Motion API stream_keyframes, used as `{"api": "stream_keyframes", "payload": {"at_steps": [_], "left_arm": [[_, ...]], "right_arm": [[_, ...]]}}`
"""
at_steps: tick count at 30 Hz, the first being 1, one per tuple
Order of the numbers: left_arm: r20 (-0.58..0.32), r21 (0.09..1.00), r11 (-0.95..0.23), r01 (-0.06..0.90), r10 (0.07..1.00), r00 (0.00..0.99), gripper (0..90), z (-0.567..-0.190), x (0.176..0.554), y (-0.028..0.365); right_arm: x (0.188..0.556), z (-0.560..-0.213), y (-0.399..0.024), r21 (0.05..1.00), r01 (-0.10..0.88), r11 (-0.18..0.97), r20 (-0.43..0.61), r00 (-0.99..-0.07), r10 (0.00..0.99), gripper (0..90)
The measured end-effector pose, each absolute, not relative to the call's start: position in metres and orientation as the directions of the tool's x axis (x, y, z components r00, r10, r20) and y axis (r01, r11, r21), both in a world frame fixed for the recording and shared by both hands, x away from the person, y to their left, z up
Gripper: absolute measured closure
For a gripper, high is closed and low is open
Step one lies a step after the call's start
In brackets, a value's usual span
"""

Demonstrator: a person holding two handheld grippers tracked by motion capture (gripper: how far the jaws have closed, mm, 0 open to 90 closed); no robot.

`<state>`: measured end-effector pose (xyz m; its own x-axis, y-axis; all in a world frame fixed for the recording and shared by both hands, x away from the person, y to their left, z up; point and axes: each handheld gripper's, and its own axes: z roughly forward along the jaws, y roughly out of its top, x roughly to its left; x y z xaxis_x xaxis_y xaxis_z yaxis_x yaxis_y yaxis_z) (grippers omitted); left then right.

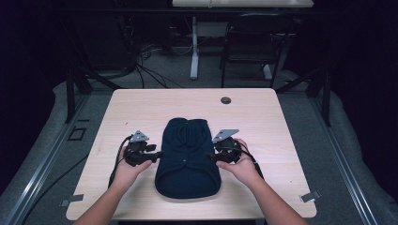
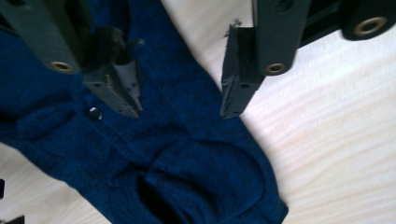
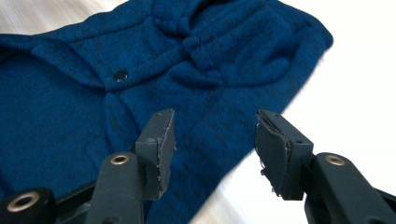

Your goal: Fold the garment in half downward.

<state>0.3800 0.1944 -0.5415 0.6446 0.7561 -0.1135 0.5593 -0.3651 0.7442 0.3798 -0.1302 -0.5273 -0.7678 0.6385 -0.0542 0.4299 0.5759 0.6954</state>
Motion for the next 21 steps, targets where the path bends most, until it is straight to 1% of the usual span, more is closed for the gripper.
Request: {"api": "stream_keyframes", "payload": {"at_steps": [2,5,6,7,9,10,14,16,18,19,21], "left_arm": [[-0.063,0.738,-0.414,0.532,0.743,0.666,55.9,-0.538,0.388,0.185],[-0.046,0.730,-0.441,0.522,0.730,0.682,58.3,-0.537,0.398,0.177],[-0.045,0.732,-0.442,0.518,0.727,0.685,59.8,-0.537,0.402,0.174],[-0.045,0.732,-0.442,0.518,0.727,0.685,60.9,-0.537,0.402,0.174],[-0.055,0.726,-0.450,0.519,0.715,0.697,61.8,-0.539,0.408,0.170],[-0.049,0.723,-0.455,0.520,0.717,0.696,65.4,-0.543,0.413,0.167],[-0.045,0.700,-0.474,0.535,0.718,0.694,67.8,-0.554,0.423,0.163],[-0.039,0.695,-0.480,0.535,0.718,0.695,69.6,-0.557,0.424,0.162],[-0.027,0.674,-0.501,0.543,0.717,0.696,70.4,-0.563,0.428,0.162],[-0.028,0.661,-0.514,0.547,0.711,0.702,70.7,-0.567,0.429,0.161],[-0.032,0.661,-0.518,0.543,0.703,0.710,71.5,-0.568,0.430,0.162]], "right_arm": [[0.384,-0.527,-0.125,0.691,0.426,0.584,-0.061,-0.770,0.635,48.4],[0.392,-0.528,-0.120,0.678,0.434,0.592,-0.057,-0.773,0.632,55.5],[0.395,-0.529,-0.118,0.670,0.431,0.604,-0.070,-0.774,0.629,59.5],[0.395,-0.529,-0.118,0.670,0.431,0.604,-0.070,-0.774,0.629,59.5],[0.401,-0.531,-0.116,0.663,0.434,0.610,-0.059,-0.781,0.621,63.8],[0.406,-0.534,-0.113,0.659,0.434,0.614,-0.061,-0.783,0.619,67.2],[0.418,-0.543,-0.104,0.621,0.416,0.665,-0.118,-0.788,0.604,68.7],[0.421,-0.545,-0.103,0.616,0.417,0.668,-0.123,-0.787,0.605,69.4],[0.427,-0.552,-0.101,0.611,0.425,0.668,-0.144,-0.770,0.622,74.1],[0.429,-0.555,-0.101,0.600,0.433,0.672,-0.136,-0.773,0.620,74.9],[0.430,-0.560,-0.101,0.573,0.426,0.700,-0.156,-0.781,0.604,76.2]]}}
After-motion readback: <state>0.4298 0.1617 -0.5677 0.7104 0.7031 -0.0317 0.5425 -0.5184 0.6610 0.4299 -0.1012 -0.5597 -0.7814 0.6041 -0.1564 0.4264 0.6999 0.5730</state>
